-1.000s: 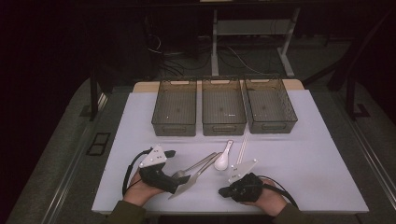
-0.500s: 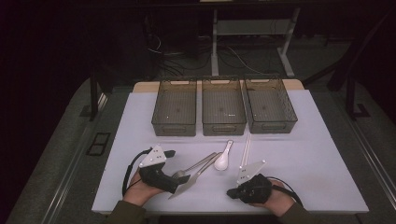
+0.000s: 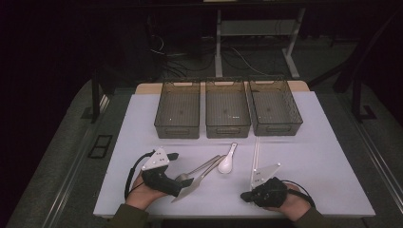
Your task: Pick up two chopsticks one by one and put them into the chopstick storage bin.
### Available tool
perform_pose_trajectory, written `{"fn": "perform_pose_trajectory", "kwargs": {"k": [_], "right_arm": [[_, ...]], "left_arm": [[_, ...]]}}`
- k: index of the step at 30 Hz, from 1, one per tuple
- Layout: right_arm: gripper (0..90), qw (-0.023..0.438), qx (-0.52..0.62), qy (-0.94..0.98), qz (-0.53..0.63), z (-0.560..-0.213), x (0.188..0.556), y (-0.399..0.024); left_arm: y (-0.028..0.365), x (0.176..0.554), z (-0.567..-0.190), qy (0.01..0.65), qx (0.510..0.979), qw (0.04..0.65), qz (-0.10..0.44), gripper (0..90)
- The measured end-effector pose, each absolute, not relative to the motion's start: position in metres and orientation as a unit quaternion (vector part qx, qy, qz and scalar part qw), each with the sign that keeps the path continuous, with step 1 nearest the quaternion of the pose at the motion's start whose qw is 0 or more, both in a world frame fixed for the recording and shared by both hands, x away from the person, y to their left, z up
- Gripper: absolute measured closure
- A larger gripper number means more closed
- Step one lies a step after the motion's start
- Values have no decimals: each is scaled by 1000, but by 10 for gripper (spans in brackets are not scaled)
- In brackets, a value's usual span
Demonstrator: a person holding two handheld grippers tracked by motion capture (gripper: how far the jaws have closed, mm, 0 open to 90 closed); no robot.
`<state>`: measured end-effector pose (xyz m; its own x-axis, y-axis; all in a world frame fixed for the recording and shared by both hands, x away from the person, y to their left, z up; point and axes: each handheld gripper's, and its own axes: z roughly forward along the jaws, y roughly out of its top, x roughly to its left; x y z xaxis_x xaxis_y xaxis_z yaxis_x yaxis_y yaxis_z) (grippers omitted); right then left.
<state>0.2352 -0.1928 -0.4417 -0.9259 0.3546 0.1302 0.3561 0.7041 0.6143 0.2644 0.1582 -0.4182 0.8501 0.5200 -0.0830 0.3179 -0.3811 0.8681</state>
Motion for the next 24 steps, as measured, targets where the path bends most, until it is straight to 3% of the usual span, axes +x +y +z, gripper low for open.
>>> {"fn": "perform_pose_trajectory", "kwargs": {"k": [24], "right_arm": [[882,-12,-241,-915,-323,-440,231,-233]], "left_arm": [[157,265,-419,255,823,496,102,0]]}}
